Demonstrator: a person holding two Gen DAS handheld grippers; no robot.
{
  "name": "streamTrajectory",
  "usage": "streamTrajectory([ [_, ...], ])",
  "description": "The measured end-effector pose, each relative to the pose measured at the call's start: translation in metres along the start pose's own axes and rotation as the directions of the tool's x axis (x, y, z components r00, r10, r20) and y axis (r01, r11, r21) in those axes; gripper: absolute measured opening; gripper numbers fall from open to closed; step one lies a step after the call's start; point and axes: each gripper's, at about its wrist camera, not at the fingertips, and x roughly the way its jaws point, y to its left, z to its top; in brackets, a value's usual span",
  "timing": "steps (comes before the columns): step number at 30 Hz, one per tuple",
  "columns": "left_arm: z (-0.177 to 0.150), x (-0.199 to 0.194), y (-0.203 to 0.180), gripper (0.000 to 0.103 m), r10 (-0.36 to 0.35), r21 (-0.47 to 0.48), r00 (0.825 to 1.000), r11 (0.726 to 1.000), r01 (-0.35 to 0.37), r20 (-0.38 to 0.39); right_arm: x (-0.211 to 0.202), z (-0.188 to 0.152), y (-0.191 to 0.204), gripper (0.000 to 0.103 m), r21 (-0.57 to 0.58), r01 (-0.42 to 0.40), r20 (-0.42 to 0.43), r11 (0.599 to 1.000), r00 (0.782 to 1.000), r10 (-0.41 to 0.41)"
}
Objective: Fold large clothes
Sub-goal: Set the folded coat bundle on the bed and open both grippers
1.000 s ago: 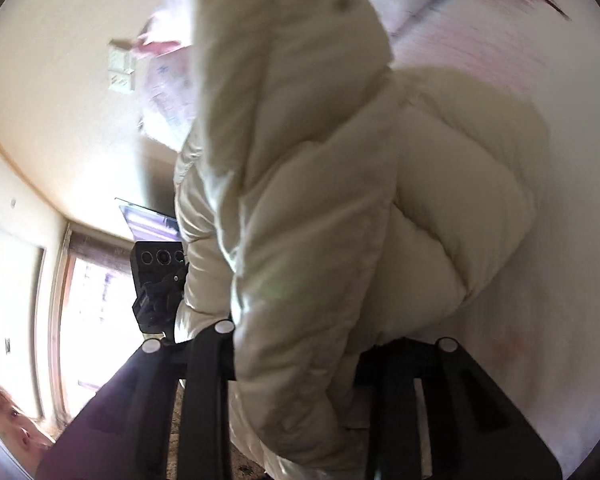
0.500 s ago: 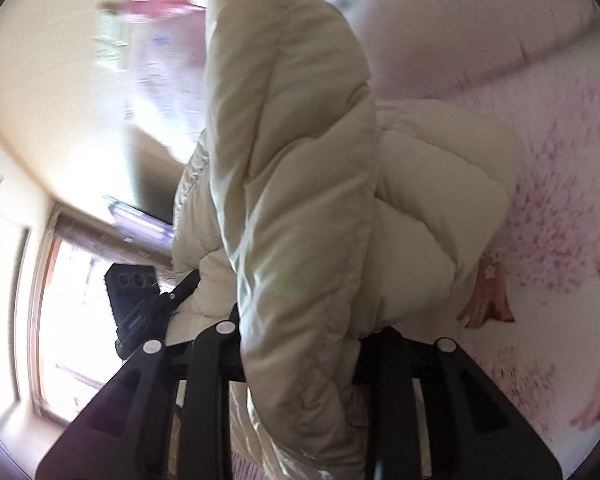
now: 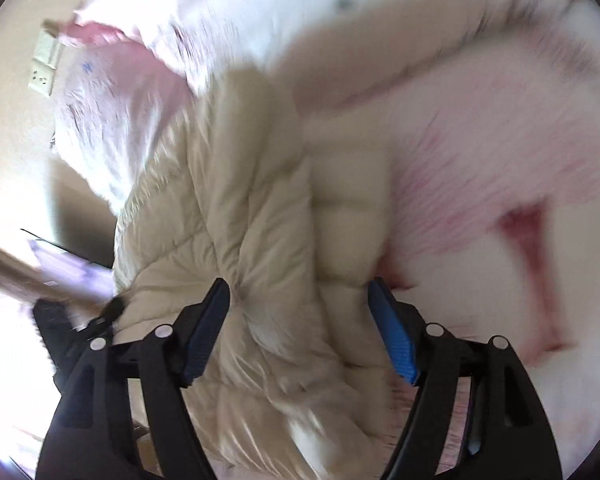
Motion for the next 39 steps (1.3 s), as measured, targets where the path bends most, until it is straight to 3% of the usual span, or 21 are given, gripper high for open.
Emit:
streamTrajectory([
  [2,-0.010,-0.023,-0.016,0.061,0.048,0.078,0.996,0.995,-0.054,0.072,-0.024,-0.013,0.020,0.064,-0.091,0.031,0.094,0.995,0.995,-0.022],
  [3,-0.019,-0.034,-0.030,0.062,0.055,0.130,0.993,0.989,-0.068,0.103,-0.030,-0.021,0.031,0.052,-0.144,0.021,0.102,0.989,0.995,-0.007],
  [4,-0.025,-0.041,-0.036,0.064,0.053,0.160,0.992,0.984,-0.071,0.115,-0.033,-0.029,0.044,0.044,-0.199,0.007,0.090,0.980,0.996,0.011],
  [7,-0.048,-0.045,-0.061,0.066,0.047,0.250,0.994,0.965,-0.071,0.103,-0.027,-0.058,0.071,0.034,-0.314,-0.034,0.016,0.949,0.999,0.041],
  [10,-0.063,-0.032,-0.073,0.066,0.065,0.301,0.996,0.950,-0.079,0.055,-0.011,-0.077,0.079,0.035,-0.346,-0.007,-0.039,0.938,0.999,-0.007],
  [12,-0.070,-0.017,-0.077,0.066,0.112,0.340,0.993,0.933,-0.118,0.036,0.010,-0.083,0.076,0.035,-0.344,0.054,-0.082,0.937,0.993,-0.088],
  [17,-0.078,0.010,-0.071,0.066,0.150,0.351,0.989,0.926,-0.136,-0.012,0.031,-0.082,0.062,0.035,-0.286,0.049,-0.127,0.957,0.988,-0.088],
  [21,-0.082,0.027,-0.069,0.069,0.168,0.349,0.985,0.925,-0.148,-0.027,0.043,-0.072,0.056,0.035,-0.304,0.068,-0.121,0.950,0.987,-0.109],
  [25,-0.085,0.023,-0.069,0.070,0.169,0.355,0.986,0.922,-0.156,-0.005,0.031,-0.081,0.068,0.038,-0.303,0.087,-0.058,0.949,0.992,-0.110],
  [27,-0.089,0.014,-0.073,0.081,0.153,0.377,0.988,0.914,-0.151,0.025,0.019,-0.086,0.073,0.046,-0.321,0.102,-0.007,0.941,0.994,-0.110],
  [29,-0.092,0.015,-0.075,0.086,0.160,0.390,0.987,0.908,-0.157,0.026,0.028,-0.090,0.069,0.047,-0.305,0.125,-0.053,0.944,0.988,-0.148],
  [32,-0.094,0.019,-0.078,0.089,0.182,0.399,0.983,0.899,-0.179,0.031,0.035,-0.087,0.060,0.046,-0.274,0.096,-0.087,0.957,0.989,-0.124],
  [34,-0.096,0.009,-0.083,0.090,0.178,0.400,0.983,0.899,-0.181,0.044,0.019,-0.081,0.061,0.045,-0.246,0.067,-0.049,0.967,0.995,-0.081],
  [36,-0.099,-0.005,-0.084,0.100,0.165,0.394,0.983,0.901,-0.181,0.075,0.005,-0.074,0.061,0.045,-0.242,0.045,0.007,0.969,0.999,-0.045],
  [39,-0.104,-0.018,-0.084,0.102,0.203,0.382,0.971,0.894,-0.236,0.125,0.015,-0.072,0.062,0.045,-0.251,0.064,-0.031,0.966,0.997,-0.074],
])
